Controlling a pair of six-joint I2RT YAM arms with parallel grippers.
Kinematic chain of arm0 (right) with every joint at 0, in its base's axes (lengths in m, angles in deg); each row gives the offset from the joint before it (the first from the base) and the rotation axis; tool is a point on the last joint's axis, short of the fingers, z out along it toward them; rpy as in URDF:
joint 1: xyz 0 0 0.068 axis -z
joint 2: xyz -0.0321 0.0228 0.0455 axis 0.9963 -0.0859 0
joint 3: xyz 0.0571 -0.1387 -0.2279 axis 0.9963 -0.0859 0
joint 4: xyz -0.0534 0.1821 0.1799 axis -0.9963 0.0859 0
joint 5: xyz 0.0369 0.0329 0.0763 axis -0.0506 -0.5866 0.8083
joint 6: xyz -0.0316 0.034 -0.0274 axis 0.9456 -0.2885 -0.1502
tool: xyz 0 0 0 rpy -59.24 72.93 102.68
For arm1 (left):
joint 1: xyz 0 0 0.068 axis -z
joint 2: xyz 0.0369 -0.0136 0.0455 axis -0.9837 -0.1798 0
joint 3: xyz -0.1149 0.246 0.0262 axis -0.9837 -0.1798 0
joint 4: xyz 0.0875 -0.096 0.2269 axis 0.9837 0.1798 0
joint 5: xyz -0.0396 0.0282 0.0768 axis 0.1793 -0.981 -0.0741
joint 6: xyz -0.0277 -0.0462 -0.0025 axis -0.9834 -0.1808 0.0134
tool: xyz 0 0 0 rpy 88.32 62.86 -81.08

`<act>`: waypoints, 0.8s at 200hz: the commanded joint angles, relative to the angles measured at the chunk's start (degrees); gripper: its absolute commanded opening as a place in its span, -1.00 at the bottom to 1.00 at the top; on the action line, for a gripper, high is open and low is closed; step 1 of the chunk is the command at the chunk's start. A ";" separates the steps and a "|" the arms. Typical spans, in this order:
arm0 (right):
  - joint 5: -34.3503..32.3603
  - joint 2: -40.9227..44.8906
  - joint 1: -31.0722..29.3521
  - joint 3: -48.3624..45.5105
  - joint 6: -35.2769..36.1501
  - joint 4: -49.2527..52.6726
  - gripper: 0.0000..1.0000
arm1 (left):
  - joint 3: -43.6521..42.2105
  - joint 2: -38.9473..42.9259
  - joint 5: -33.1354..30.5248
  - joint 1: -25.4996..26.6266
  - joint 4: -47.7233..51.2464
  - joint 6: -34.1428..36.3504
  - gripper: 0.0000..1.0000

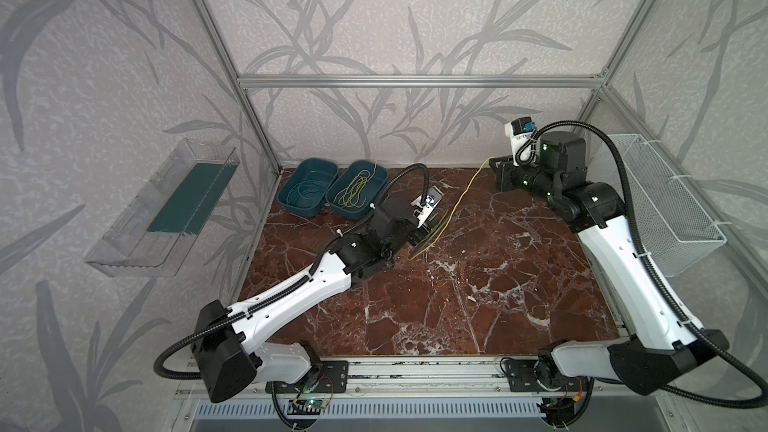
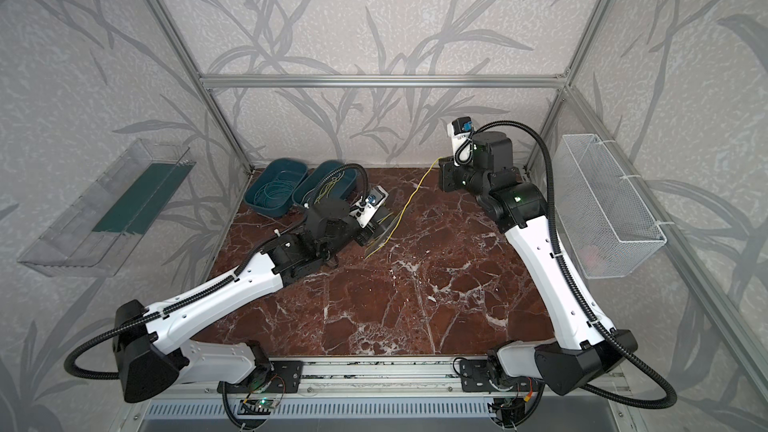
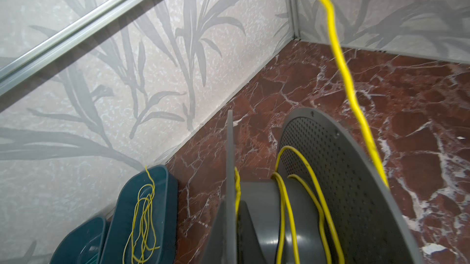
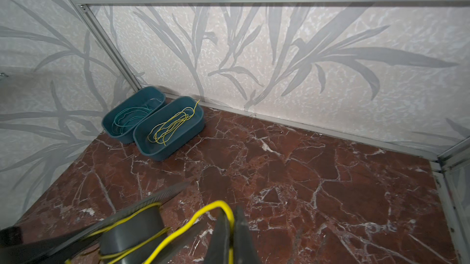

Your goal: Wrap the cables

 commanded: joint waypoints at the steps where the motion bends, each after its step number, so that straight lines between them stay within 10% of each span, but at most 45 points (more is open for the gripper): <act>1: 1.84 7.73 -4.67 -4.50 -3.06 -6.07 -1.00 | 5.32 -4.55 -5.72 -1.12 1.70 -2.27 -1.00; 49: -2.13 15.11 -18.88 -8.09 -4.70 -5.36 -1.00 | 19.15 -18.55 -10.39 -3.11 8.93 -8.70 -1.00; 160: -2.85 14.14 -17.18 1.52 -3.65 -4.37 -1.00 | 17.63 -19.79 -3.26 -7.16 9.23 -18.57 -1.00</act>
